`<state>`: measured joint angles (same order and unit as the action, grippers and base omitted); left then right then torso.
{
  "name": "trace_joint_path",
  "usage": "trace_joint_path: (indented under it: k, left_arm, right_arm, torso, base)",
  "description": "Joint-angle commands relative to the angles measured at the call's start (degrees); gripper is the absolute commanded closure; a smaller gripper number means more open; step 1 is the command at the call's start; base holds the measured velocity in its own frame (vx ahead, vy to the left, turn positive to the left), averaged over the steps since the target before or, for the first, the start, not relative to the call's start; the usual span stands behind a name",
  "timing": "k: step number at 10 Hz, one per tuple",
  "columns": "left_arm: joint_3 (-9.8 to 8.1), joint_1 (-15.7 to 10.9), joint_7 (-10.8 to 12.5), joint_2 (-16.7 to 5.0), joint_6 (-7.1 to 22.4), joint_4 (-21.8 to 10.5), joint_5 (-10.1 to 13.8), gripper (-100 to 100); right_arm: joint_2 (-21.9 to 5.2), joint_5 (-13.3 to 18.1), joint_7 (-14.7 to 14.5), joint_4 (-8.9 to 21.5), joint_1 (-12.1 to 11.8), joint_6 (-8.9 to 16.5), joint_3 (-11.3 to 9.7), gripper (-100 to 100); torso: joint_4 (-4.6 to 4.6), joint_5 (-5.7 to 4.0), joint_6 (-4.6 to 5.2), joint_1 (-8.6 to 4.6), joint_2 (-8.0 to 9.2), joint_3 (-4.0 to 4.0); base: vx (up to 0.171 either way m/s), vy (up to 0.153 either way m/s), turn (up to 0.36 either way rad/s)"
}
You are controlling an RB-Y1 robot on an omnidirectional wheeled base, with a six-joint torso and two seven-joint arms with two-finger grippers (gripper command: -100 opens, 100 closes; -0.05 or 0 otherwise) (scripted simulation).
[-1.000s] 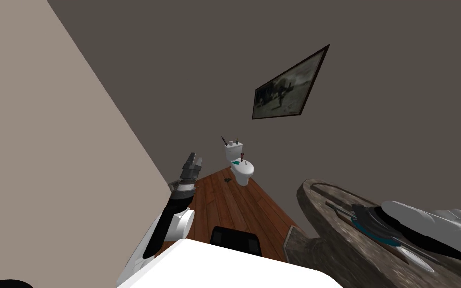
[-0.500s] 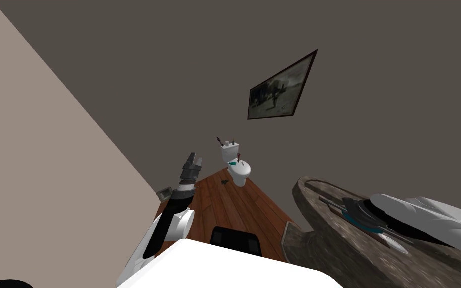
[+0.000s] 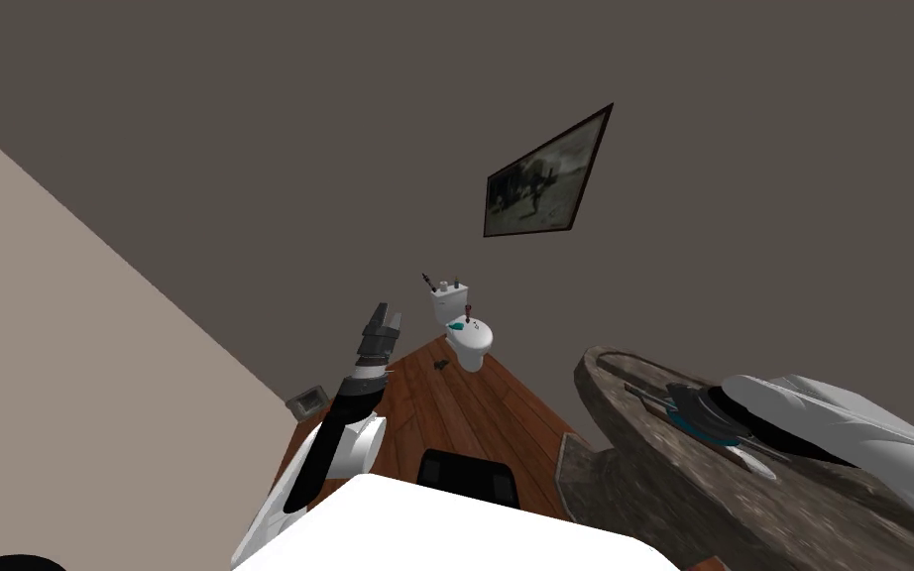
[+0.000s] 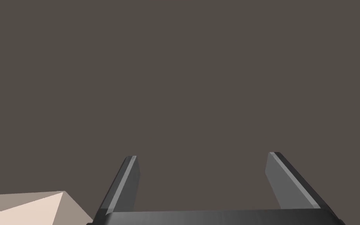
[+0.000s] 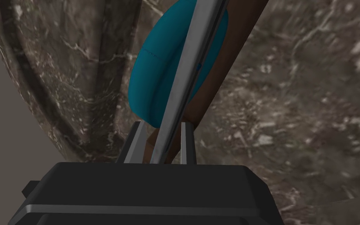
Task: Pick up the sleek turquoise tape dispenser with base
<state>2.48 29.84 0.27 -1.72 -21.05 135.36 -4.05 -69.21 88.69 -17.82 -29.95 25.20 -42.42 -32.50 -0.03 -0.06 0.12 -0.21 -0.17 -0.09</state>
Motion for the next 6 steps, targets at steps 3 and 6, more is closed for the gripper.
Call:
trace_joint_path:
  k: [3, 6]
  left_arm:
    - [0.00, 0.0, 0.0, 0.0, 0.0, 0.0, 0.0, 0]
    - [0.00, 0.0, 0.0, 0.0, 0.0, 0.0, 0.0, 0]
  right_arm:
    - [3.0, 5.7, -4.8, 2.4, 2.1, -3.2, 6.5, 100]
    - [4.3, 10.7, -7.0, 3.3, 2.9, -4.8, 11.6, 100]
  torso:
    - [0.00, 0.01, 0.08, 0.02, 0.03, 0.02]
    - [-0.02, 0.02, 0.09, 0.08, -0.06, -0.03]
  base:
    - [0.057, 0.030, -0.197]
    - [0.066, 0.038, -0.144]
